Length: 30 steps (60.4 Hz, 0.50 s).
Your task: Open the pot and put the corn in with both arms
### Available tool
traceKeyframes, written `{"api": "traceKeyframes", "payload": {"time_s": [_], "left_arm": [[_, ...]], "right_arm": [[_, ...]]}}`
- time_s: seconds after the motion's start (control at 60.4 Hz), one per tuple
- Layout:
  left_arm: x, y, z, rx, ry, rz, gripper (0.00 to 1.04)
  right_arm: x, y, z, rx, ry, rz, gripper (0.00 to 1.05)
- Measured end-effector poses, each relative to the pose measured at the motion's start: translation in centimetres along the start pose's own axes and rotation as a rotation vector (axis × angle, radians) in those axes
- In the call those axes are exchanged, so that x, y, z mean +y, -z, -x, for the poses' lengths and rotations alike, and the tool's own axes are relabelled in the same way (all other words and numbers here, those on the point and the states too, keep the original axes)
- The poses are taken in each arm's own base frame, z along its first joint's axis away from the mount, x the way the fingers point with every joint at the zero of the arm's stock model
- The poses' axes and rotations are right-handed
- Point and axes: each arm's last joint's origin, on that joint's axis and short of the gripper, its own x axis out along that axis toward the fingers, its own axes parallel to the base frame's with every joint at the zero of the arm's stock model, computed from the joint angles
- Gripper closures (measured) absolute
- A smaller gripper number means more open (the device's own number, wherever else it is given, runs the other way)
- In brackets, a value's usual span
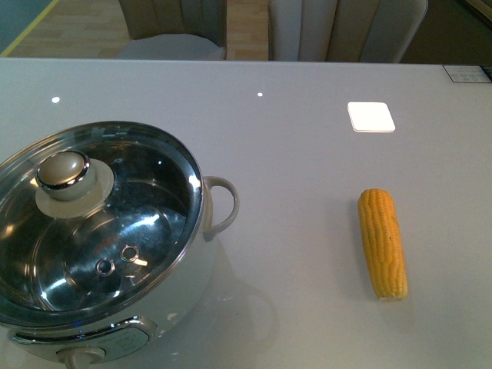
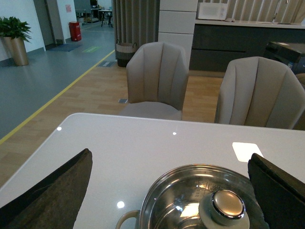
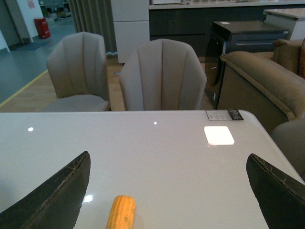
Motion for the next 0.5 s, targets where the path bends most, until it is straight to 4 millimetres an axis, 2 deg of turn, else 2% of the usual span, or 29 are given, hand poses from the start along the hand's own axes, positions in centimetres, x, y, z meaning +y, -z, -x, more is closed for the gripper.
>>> {"api": "traceKeyframes", "payload": {"time_s": [0.497], "left_arm": [[0.00,0.00,0.00,0.000,0.000,0.000,0.07]], "right_arm": [[0.00,0.00,0.00,0.000,0.000,0.000,0.09]]}}
